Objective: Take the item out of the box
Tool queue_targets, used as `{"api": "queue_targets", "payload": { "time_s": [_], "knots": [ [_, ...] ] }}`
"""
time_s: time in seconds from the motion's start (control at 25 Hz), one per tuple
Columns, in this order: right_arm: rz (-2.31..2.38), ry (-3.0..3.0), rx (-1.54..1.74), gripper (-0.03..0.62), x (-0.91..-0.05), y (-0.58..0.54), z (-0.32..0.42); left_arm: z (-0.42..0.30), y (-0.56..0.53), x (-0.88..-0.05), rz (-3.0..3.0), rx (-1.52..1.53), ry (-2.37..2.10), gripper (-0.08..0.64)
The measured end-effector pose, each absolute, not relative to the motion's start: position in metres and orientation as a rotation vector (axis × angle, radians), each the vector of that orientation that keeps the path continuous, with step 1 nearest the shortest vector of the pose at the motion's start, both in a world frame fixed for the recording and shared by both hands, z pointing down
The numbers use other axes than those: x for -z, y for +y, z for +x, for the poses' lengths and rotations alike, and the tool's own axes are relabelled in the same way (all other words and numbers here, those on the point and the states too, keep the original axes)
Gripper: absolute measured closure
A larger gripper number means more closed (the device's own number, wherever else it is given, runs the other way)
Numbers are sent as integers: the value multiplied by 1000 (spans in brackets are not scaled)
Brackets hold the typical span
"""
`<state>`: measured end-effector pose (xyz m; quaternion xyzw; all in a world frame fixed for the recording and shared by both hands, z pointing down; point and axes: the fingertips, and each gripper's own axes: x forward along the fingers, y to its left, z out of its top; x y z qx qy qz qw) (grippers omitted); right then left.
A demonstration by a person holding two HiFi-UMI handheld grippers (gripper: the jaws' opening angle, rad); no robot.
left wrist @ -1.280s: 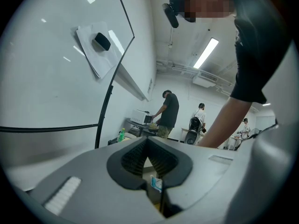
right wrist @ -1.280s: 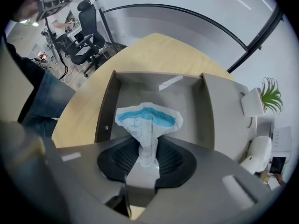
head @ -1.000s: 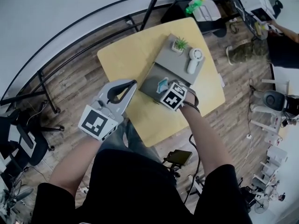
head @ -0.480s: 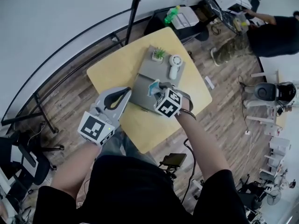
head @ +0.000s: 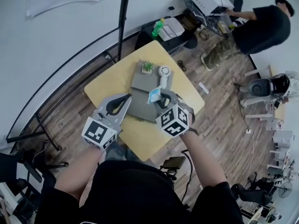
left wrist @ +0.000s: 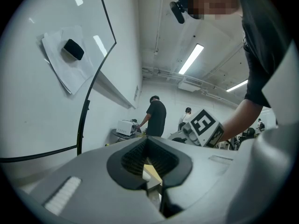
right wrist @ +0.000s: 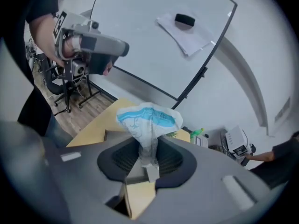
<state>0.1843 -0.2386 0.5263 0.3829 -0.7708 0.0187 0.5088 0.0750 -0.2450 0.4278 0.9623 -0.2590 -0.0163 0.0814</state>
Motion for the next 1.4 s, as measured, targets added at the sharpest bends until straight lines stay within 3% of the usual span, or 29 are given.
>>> {"api": "queue_targets", "payload": {
  "time_s": [0.68,1.4],
  "knots": [
    [1540,-2085,141,485,-368,-203,198,102,-237,-374,2967,101,-678,561],
    [1987,-2233,307,485,-306,-145,213,109,-221,-331,3059,170,-659,561]
  ]
}}
